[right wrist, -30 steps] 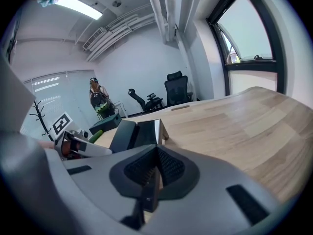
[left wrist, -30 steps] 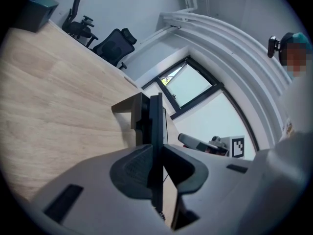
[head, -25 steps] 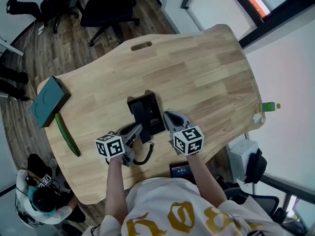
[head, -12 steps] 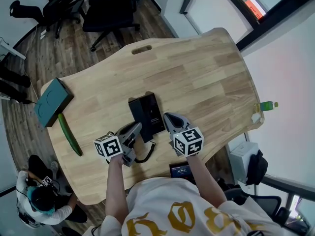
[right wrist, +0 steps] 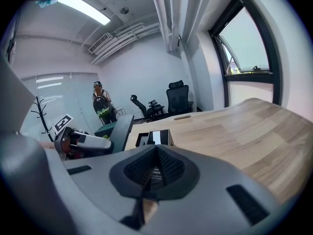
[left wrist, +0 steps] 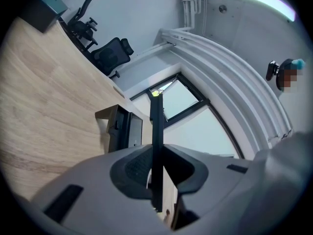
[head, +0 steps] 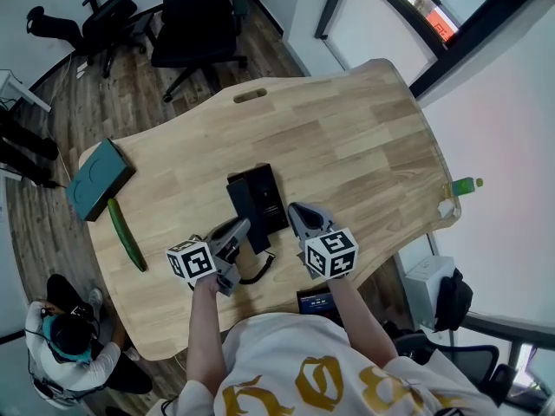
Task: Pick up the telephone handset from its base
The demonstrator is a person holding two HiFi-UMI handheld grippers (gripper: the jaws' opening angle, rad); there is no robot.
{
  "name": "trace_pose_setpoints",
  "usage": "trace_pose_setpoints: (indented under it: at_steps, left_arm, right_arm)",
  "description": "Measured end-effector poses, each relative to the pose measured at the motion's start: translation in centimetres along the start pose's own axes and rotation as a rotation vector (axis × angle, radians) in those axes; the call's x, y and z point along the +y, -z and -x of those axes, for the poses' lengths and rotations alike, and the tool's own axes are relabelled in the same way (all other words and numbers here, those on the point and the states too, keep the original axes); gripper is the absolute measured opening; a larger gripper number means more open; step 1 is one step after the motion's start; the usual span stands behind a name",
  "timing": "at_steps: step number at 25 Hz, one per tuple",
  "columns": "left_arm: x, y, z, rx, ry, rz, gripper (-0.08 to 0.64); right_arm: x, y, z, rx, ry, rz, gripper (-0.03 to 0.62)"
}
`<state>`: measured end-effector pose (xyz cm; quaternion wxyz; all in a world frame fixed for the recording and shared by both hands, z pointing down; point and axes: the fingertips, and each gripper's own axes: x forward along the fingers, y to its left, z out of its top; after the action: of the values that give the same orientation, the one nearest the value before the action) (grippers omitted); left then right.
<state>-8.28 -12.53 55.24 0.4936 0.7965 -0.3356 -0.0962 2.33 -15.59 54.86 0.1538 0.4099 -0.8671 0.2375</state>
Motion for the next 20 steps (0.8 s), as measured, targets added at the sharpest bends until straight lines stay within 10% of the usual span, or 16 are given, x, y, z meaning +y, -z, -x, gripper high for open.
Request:
trace_pose_setpoints:
  at_steps: [20]
  left_arm:
    - [-5.3,0.4,2.0,-0.046,0.114,-0.016,0.071]
  right_arm:
    - [0.9,-1.2,5.1,-0.096,0.052,0.011,0.005]
